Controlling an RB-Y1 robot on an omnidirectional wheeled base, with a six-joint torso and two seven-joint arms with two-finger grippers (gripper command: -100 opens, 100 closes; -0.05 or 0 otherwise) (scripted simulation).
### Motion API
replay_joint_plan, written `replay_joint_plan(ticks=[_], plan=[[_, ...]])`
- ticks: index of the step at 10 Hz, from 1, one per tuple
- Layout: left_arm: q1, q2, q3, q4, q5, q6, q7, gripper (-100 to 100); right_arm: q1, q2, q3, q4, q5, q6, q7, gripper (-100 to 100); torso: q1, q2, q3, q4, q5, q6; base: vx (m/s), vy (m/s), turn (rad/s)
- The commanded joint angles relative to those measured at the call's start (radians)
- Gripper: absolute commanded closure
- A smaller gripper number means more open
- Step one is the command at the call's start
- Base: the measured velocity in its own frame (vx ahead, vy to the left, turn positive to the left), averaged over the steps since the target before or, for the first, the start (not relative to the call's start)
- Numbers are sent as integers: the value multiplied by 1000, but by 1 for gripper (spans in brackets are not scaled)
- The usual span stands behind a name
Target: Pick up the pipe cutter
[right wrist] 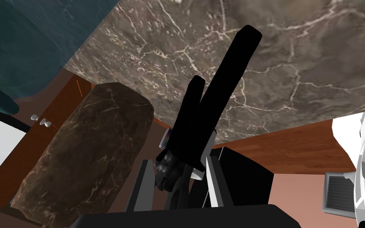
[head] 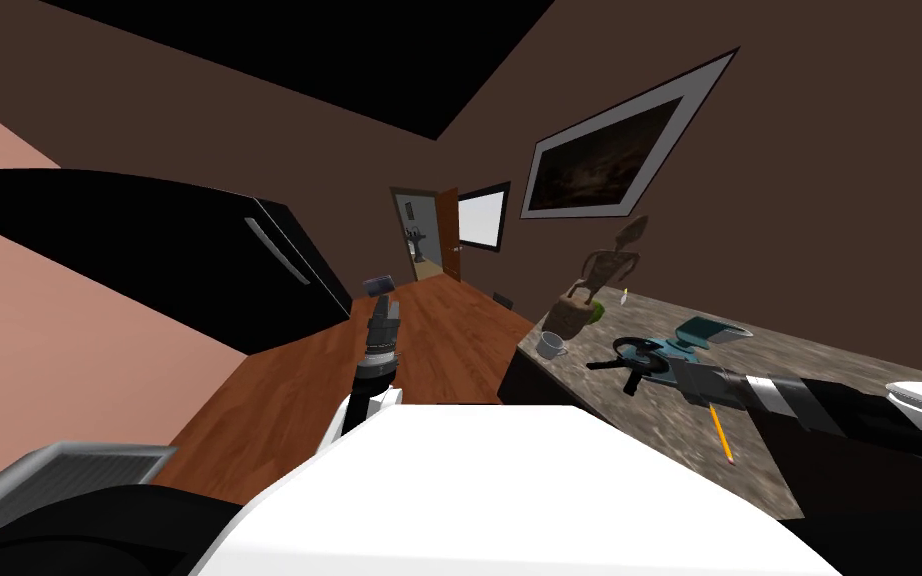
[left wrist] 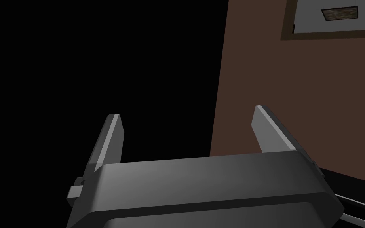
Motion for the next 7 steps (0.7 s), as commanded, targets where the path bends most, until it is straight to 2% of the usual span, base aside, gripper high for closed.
replay_joint_plan(ticks=[1,3,4,5,7], plan=[[0,0,0,0,0,0,0,0,0,0,0,0,0,0,0,100,0,0,0,0,0,0,0,0,0],[0,0,0,0,0,0,0,0,0,0,0,0,0,0,0,100,-1,0,0,0,0,0,0,0,0],[0,0,0,0,0,0,0,0,0,0,0,0,0,0,0,0,-1,1,0,0,0,0,0,0,0],[0,0,0,0,0,0,0,0,3,-7,1,-43,12,40,-38,100,-1,1,0,0,0,0,-91,-76,200],[-1,0,0,0,0,0,0,0,-4,-15,6,-86,29,91,-94,100,-8,9,5,2,-2,-3,-193,-135,204]])
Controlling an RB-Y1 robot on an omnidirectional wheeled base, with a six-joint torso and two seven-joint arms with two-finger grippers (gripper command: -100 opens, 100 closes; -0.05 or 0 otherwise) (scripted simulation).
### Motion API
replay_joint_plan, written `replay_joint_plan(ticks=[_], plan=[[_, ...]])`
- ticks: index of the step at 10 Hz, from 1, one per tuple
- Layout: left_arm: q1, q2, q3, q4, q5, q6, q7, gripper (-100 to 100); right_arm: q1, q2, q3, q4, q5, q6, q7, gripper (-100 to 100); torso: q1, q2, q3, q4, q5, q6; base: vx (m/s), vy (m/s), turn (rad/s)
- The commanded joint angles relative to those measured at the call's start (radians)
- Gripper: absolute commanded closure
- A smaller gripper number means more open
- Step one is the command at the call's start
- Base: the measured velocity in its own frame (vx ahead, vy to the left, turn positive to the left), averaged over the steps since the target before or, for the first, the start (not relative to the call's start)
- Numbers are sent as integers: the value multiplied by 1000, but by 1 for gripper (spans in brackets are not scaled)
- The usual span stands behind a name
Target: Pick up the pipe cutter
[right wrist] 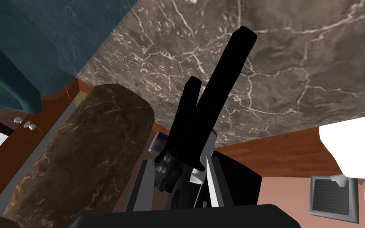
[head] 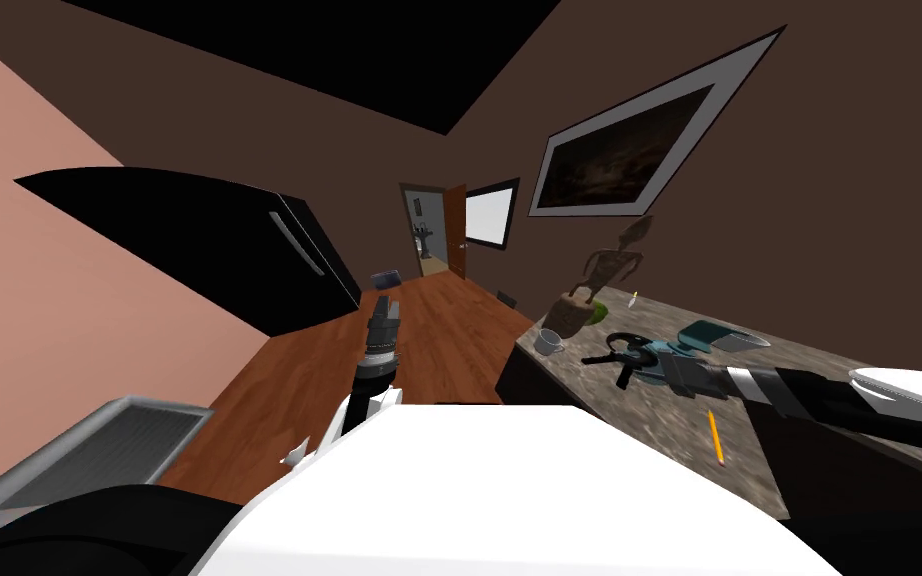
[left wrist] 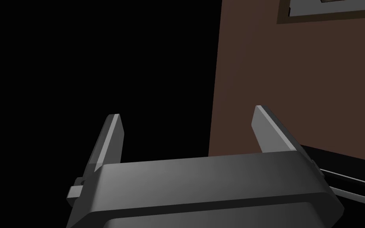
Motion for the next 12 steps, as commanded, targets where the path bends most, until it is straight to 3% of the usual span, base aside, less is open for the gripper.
replay_joint_plan(ticks=[1,3,4,5,6,7,11,12], plan=[[0,0,0,0,0,0,0,0,-13,-8,10,-48,22,50,-50,100,0,0,0,0,0,0,-199,-125,136],[0,0,0,0,0,0,0,0,-13,-8,10,-48,22,67,-81,100,1,0,0,-1,-1,1,-107,-38,51],[0,0,0,0,0,0,0,0,-20,-15,16,-91,38,112,-122,100,4,-4,-3,-1,0,2,-98,-32,140],[0,0,0,0,0,0,0,0,-20,-15,16,-91,38,118,-139,100,4,-5,-3,-2,-1,-2,-109,-47,131],[0,0,0,0,0,0,0,0,-27,-22,21,-133,54,158,-173,100,4,-5,-3,-2,-1,0,-128,-68,157],[0,0,0,0,0,0,0,0,-27,-22,21,-133,54,168,-198,100,2,-4,-3,-2,-1,-1,-134,-77,99],[0,0,0,0,0,0,0,0,-41,-37,32,-219,87,270,-313,100,3,-2,-2,-1,-1,0,-149,-55,123],[0,0,0,0,0,0,0,0,-48,-44,38,-261,103,305,-340,100,4,-2,-2,-1,0,1,-193,-54,119]])
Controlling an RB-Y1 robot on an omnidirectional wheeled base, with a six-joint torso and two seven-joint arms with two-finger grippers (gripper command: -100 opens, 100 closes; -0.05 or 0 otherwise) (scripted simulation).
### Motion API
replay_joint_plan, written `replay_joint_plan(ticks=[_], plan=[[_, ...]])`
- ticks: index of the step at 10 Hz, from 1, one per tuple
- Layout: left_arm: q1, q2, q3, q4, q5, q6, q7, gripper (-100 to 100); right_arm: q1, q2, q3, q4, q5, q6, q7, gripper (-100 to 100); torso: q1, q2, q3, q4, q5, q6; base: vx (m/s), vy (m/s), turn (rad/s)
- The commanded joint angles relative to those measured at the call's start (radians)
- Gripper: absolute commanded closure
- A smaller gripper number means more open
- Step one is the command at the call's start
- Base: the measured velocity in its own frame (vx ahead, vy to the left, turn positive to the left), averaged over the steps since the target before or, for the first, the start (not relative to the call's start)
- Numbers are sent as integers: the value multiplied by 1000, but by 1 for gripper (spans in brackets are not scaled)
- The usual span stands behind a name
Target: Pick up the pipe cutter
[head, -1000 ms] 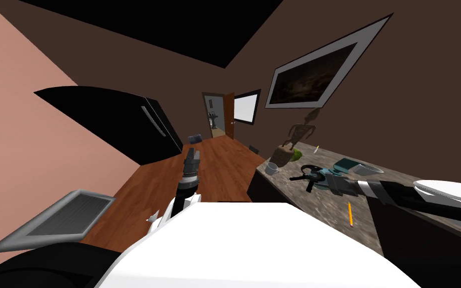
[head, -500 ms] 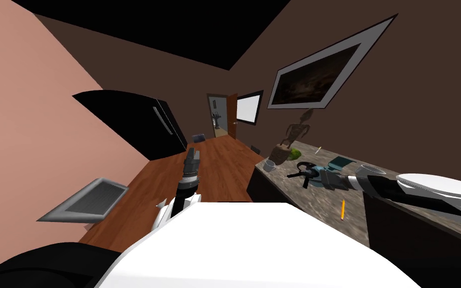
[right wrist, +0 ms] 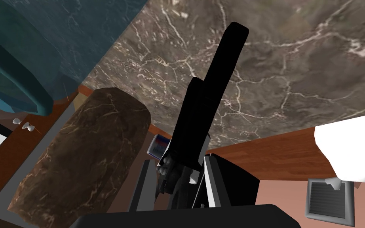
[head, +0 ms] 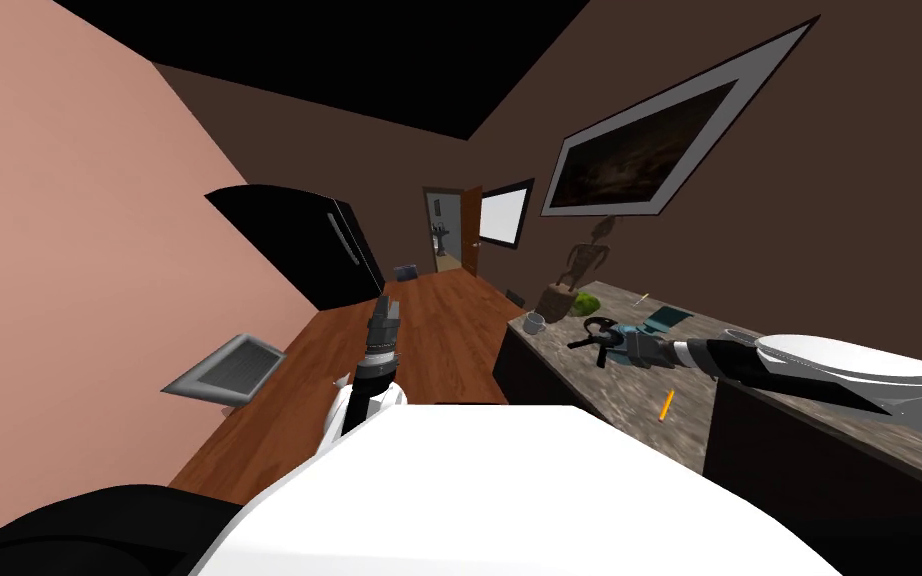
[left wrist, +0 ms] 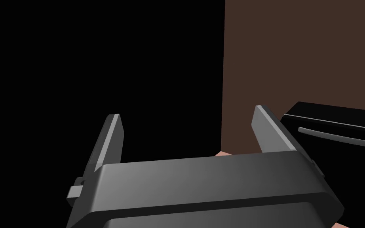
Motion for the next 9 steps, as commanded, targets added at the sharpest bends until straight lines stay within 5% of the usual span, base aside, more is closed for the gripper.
replay_joint_plan(ticks=[1,6,8,9], plan=[[0,0,0,0,0,0,0,0,1,-5,0,-26,7,40,-50,100,0,0,0,0,0,0,-150,-47,113],[0,0,0,0,0,0,0,0,-13,-20,11,-112,39,141,-170,100,0,-2,-1,0,0,0,-113,-45,109],[0,0,0,0,0,0,0,0,-7,-21,6,-112,37,136,-166,100,2,-6,-3,-1,1,2,-34,-6,-18],[0,0,0,0,0,0,0,0,-7,-21,6,-113,37,138,-169,0,2,-9,-5,-1,1,1,-6,-1,-1]])
